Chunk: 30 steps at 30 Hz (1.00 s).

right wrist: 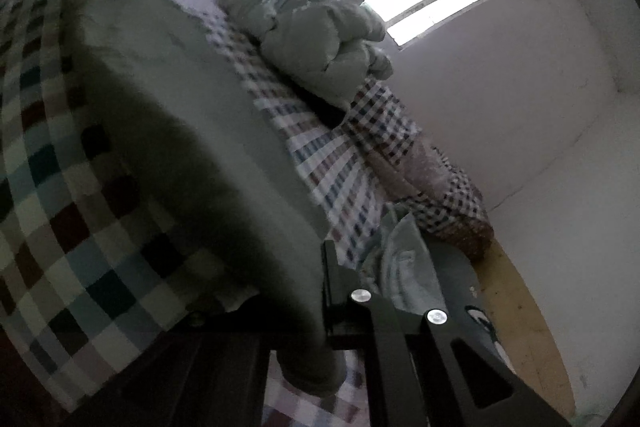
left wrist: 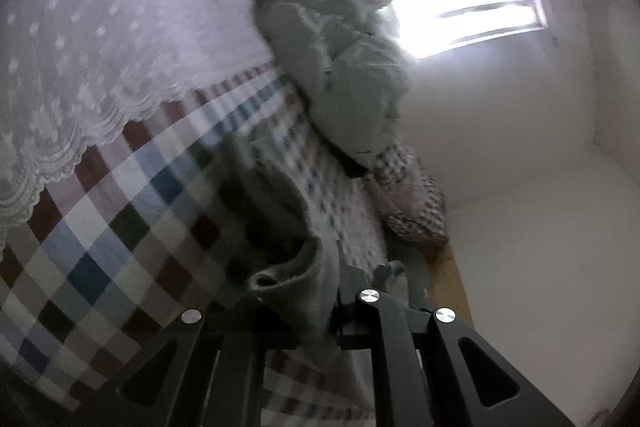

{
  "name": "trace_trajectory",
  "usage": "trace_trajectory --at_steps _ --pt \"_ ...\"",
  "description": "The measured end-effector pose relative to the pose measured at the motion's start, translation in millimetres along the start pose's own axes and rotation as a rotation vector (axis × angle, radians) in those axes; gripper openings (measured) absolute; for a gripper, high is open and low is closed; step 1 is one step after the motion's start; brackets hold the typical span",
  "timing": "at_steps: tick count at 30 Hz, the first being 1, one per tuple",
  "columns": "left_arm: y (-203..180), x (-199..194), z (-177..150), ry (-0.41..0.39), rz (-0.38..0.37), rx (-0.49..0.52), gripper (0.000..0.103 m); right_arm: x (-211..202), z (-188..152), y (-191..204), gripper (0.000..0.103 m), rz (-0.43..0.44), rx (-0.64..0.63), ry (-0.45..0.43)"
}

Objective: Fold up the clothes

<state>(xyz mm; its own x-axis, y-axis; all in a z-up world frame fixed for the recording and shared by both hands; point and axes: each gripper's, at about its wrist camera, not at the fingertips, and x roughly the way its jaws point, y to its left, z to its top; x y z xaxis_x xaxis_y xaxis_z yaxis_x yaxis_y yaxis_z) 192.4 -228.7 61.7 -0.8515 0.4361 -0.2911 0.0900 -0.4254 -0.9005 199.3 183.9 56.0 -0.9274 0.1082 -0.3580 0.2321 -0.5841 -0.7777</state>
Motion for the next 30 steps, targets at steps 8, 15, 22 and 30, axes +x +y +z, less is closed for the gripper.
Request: trace_trajectory --at_steps 8,15,22,30 --pt "-83 -64 13 -0.085 -0.153 0.102 0.009 -56 32 -63 0.003 0.002 0.064 -0.043" --pt "-132 -120 15 -0.127 -0.220 0.154 0.009 -122 61 -113 0.003 0.024 0.061 -0.077" --pt "-144 -113 26 -0.081 -0.167 0.133 0.009 -161 82 -153 0.003 0.074 0.085 -0.070" --pt "-96 -4 53 0.028 0.068 0.088 0.009 -62 80 -142 0.003 0.255 0.100 0.088"
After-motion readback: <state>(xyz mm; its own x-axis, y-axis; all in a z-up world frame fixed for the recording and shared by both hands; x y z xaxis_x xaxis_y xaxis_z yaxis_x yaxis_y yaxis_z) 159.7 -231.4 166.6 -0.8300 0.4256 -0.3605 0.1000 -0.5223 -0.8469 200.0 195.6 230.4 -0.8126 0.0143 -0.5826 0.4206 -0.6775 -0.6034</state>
